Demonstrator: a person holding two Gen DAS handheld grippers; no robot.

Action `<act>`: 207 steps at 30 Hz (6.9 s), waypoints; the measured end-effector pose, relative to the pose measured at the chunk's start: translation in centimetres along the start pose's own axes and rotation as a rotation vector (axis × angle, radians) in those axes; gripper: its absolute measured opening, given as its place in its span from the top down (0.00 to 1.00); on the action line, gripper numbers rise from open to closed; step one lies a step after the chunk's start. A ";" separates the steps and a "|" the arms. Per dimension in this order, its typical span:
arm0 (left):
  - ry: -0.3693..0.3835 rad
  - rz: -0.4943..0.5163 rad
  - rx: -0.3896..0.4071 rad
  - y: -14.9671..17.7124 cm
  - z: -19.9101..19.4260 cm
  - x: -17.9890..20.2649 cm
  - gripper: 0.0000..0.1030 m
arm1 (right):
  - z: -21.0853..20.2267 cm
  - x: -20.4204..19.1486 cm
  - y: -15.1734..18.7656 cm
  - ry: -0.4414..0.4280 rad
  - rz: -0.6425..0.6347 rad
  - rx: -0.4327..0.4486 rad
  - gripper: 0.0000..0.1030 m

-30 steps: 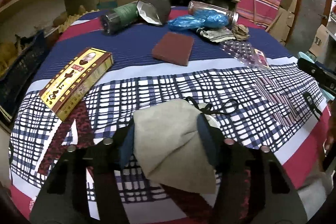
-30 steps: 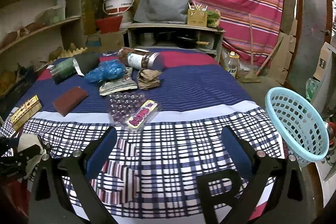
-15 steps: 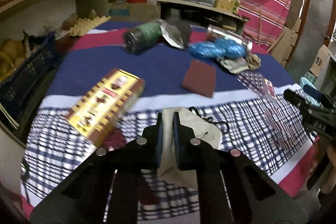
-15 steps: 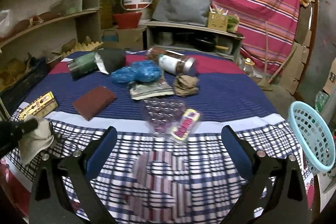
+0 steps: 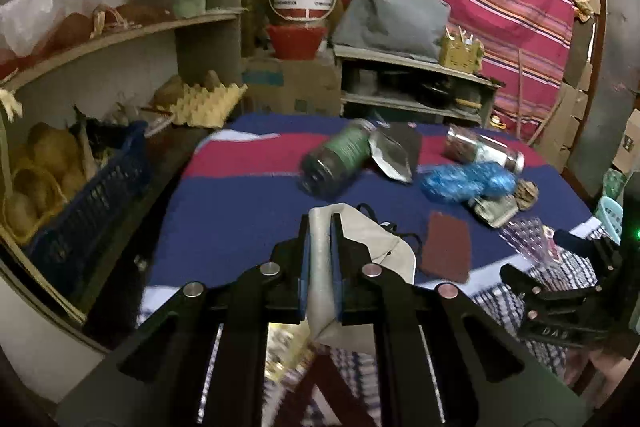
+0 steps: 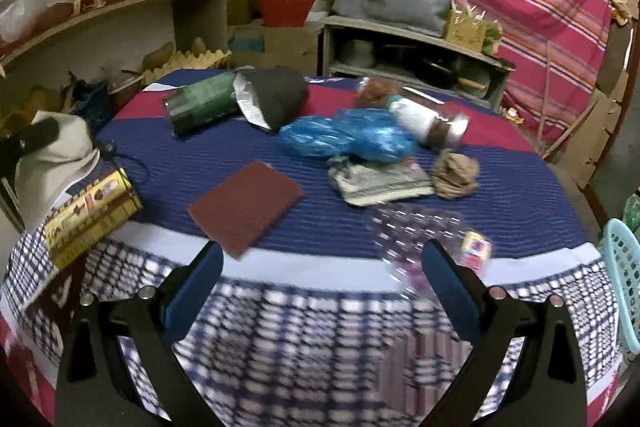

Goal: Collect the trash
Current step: 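Grasp the second brown scouring pad with the right tool while the left tool holds the cloth, then carry both items over the light blue basket and open both tools to drop them, then return the left tool to the table and grasp the blue plastic bag, then grasp the crumpled brown paper with the right tool while the left tool holds the bag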

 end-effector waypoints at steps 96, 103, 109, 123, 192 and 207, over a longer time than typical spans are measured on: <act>0.537 0.337 0.159 -13.2 1.6 56.1 0.45 | -14.0 50.0 -4.1 0.379 0.357 0.199 0.28; 0.439 0.295 0.165 -13.3 2.4 52.5 0.18 | -13.4 49.7 -3.6 0.382 0.352 0.193 0.28; 0.370 0.264 0.136 -13.3 3.4 48.4 0.12 | -12.3 48.7 -4.0 0.363 0.363 0.197 0.27; 0.227 0.214 0.122 -12.1 3.0 38.8 0.06 | -10.8 47.8 -5.8 0.398 0.386 0.199 0.13; 0.046 0.067 -0.002 -5.1 7.9 10.2 0.76 | 7.0 14.3 -8.1 0.148 0.078 -0.004 0.13; 0.017 0.055 -0.006 -3.8 7.8 10.0 0.76 | 8.4 13.0 -7.7 0.091 0.028 -0.061 0.53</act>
Point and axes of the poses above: each gripper's, at about its wrist camera, not at the fingertips, and z roughly the way its jaws point, x to its right, y to its underside, the point moved 6 cm from there along z, roughly the way its jaws point, and after that the axes turned 15 degrees about z, right-handed, at the moved point
